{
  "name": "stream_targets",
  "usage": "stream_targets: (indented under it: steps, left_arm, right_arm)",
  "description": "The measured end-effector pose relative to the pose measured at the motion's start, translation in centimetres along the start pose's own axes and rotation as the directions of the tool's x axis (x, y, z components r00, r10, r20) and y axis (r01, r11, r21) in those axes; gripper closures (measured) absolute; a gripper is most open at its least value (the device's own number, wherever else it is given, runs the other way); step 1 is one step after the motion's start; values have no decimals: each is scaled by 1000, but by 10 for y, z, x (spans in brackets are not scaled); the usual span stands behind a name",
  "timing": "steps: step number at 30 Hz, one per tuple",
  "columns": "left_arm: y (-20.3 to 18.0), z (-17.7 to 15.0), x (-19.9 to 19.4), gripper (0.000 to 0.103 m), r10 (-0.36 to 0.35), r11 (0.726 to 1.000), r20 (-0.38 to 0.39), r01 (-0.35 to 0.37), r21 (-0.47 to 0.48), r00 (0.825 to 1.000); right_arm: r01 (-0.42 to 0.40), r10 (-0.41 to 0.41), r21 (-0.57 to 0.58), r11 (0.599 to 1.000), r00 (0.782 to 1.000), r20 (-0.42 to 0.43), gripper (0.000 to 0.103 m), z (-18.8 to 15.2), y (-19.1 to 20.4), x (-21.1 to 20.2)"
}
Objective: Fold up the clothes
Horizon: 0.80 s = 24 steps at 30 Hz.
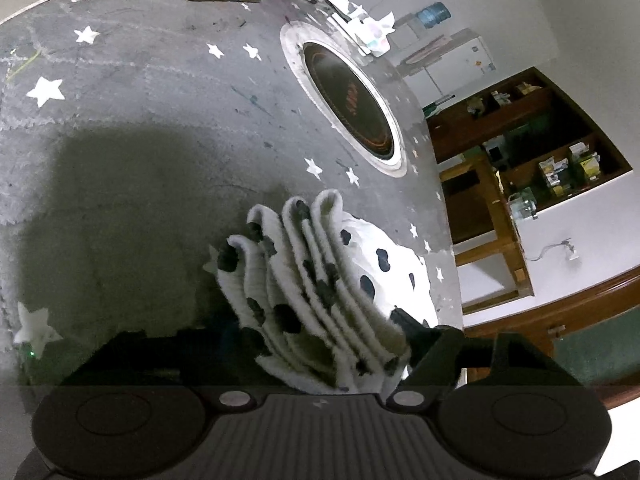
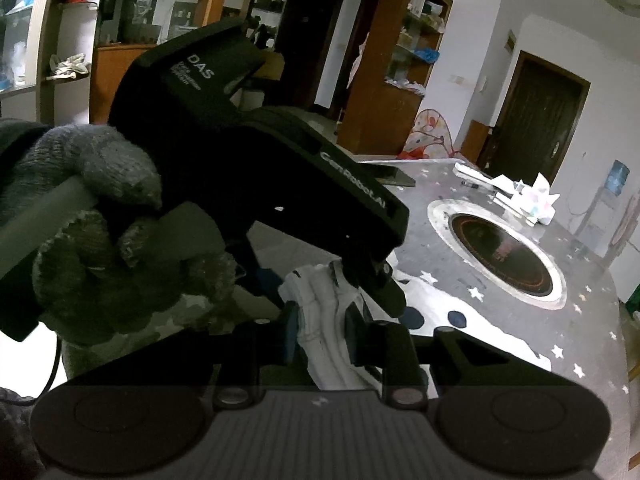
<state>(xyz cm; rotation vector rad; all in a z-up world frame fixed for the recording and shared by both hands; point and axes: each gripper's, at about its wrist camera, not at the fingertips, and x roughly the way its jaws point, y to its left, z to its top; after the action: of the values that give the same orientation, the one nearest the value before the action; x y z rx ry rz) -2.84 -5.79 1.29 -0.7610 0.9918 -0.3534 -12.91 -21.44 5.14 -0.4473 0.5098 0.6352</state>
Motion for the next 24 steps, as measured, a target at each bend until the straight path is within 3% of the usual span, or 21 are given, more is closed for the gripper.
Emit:
stream_targets:
  steps: [4, 7, 15, 20, 24]
  left_arm:
    - [-1, -3, 1, 52, 28, 999, 9, -29, 25, 1000]
    - [-2, -6, 0, 60, 46, 997, 19, -47, 55, 999]
    - [-5, -13, 0, 69, 77, 990, 44, -82, 113, 996]
    - [-2, -14, -1, 70, 71, 990, 50, -76, 116, 996]
    - [-2, -15, -2, 70, 66, 990, 52, -72, 118, 996]
  right_arm:
    - [-19, 19, -2, 1000, 1000, -18, 80, -4, 3, 2]
    - [-31, 31, -3, 1000, 999, -29, 80, -7, 5, 4]
    - [-58, 59, 24, 998, 997, -45, 78, -11, 0, 5]
    - [-67, 71, 92, 994, 996, -45, 77, -16, -14, -5]
    - [-57, 66, 159, 986, 997, -51, 68, -22, -30, -15]
